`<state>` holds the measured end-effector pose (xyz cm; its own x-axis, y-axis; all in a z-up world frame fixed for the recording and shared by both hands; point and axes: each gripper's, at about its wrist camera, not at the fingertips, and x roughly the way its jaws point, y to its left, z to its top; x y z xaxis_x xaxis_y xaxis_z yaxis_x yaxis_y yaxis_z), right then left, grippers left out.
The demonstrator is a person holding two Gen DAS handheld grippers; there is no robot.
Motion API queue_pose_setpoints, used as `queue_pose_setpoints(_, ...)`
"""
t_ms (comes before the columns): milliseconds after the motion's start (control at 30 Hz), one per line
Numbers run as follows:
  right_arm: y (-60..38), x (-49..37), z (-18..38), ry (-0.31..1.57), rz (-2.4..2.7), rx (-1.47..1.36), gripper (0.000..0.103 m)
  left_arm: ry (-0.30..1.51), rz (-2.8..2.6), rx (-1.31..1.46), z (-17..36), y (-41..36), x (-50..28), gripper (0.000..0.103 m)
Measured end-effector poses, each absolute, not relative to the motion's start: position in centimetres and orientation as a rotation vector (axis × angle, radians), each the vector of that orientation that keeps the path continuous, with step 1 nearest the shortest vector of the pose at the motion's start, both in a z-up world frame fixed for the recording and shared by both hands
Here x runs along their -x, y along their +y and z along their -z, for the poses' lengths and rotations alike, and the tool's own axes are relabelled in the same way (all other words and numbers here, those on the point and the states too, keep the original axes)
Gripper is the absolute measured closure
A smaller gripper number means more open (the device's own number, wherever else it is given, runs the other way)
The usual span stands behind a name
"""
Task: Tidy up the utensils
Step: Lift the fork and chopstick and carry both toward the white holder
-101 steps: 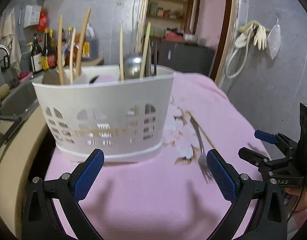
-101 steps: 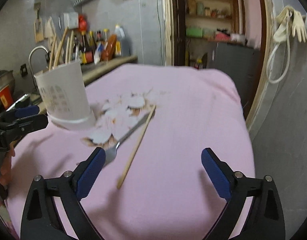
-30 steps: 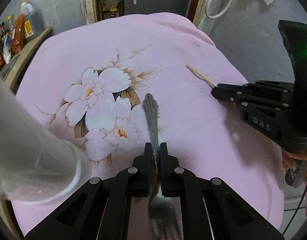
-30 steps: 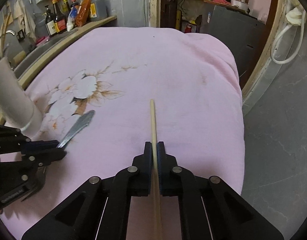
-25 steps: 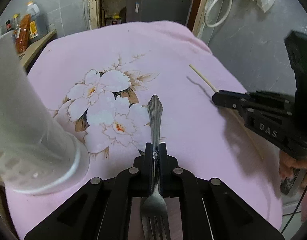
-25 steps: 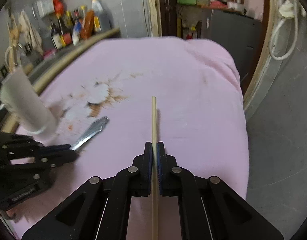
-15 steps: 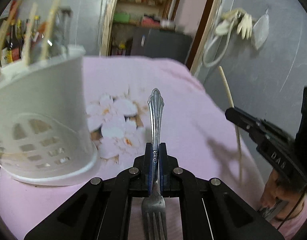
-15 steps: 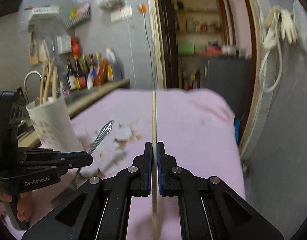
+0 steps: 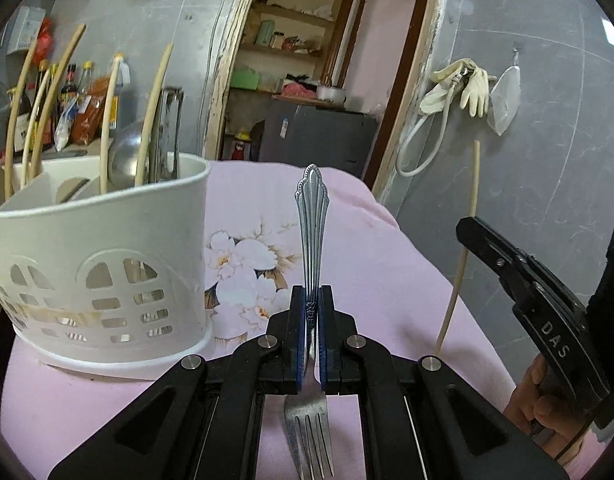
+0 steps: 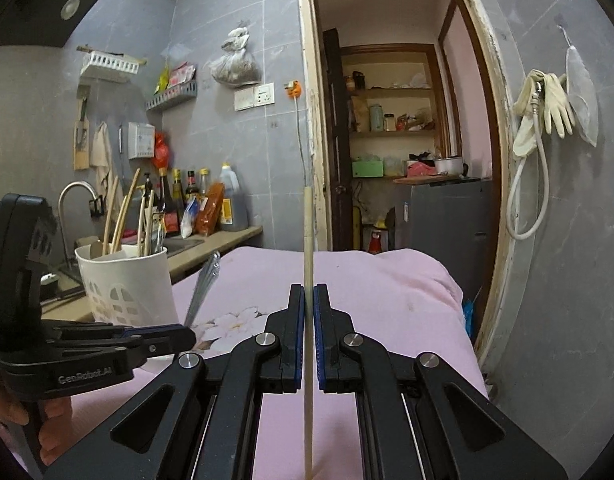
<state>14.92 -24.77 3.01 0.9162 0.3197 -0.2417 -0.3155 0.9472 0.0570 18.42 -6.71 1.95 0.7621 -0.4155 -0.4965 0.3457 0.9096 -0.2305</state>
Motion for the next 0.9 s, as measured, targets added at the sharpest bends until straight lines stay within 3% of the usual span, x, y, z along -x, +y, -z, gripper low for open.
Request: queue_pose_setpoints(900, -25.1, -14.2, -3.0, 0.233, -0.333, -0.043, 0.1, 0.461, 0.443, 0.102, -2.7, -6.6, -16.2, 0.1)
